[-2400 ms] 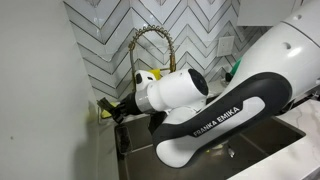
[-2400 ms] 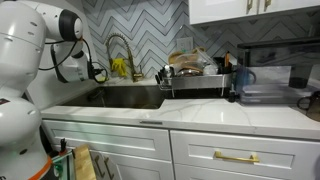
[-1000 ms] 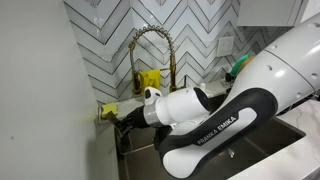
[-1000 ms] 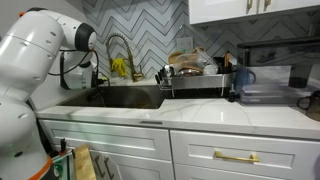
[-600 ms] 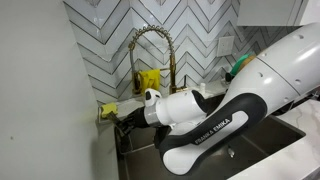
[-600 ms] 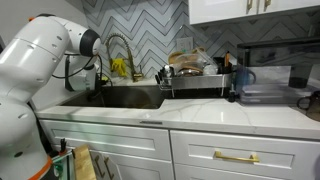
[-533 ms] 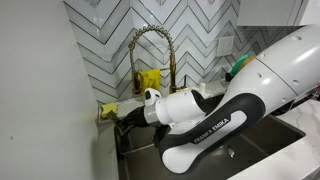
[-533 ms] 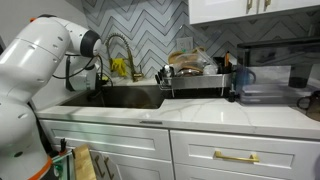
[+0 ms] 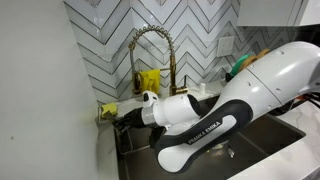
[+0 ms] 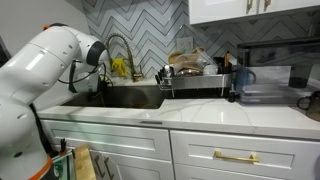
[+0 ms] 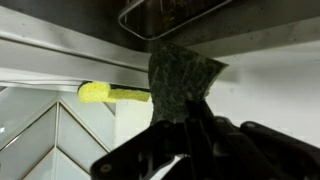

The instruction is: Pick up a green sponge on the left of the tap and put it in the sponge holder on the left side of the sink

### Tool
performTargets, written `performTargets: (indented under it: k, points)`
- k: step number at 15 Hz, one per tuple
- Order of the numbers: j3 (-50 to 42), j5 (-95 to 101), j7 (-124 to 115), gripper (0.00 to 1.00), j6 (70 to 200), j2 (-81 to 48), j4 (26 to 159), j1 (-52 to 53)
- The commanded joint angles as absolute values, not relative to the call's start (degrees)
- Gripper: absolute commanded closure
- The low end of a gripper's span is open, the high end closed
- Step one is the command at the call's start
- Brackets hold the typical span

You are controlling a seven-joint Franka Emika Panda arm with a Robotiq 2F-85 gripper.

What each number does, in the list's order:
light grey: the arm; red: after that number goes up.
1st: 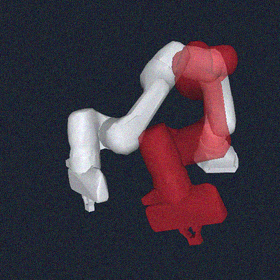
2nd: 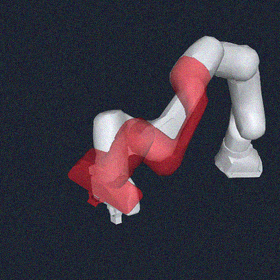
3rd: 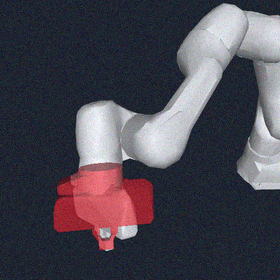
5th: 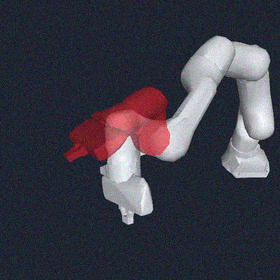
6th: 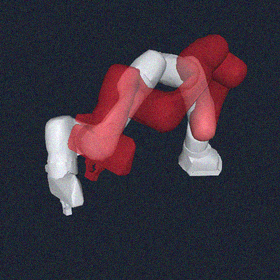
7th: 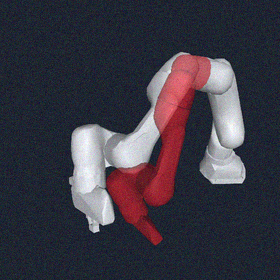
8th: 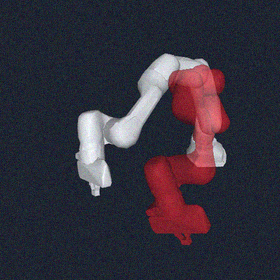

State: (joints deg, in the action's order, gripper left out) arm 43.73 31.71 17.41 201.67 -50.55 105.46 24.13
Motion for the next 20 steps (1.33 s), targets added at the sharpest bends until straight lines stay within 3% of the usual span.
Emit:
performTargets:
  k: [1,13,14,16,20]
  points:
    - [46.1,35.2,18.0,0.98,200.2,-55.1,102.8,22.7]
    - [46.7,35.3,17.8,0.97,199.0,-58.8,100.0,22.8]
    - [46.3,34.9,17.8,0.72,198.9,-58.5,99.9,23.0]
    - [46.5,35.1,17.9,0.64,198.5,-58.9,99.5,23.0]
    - [47.0,35.3,17.9,0.34,198.1,-59.4,99.1,22.9]
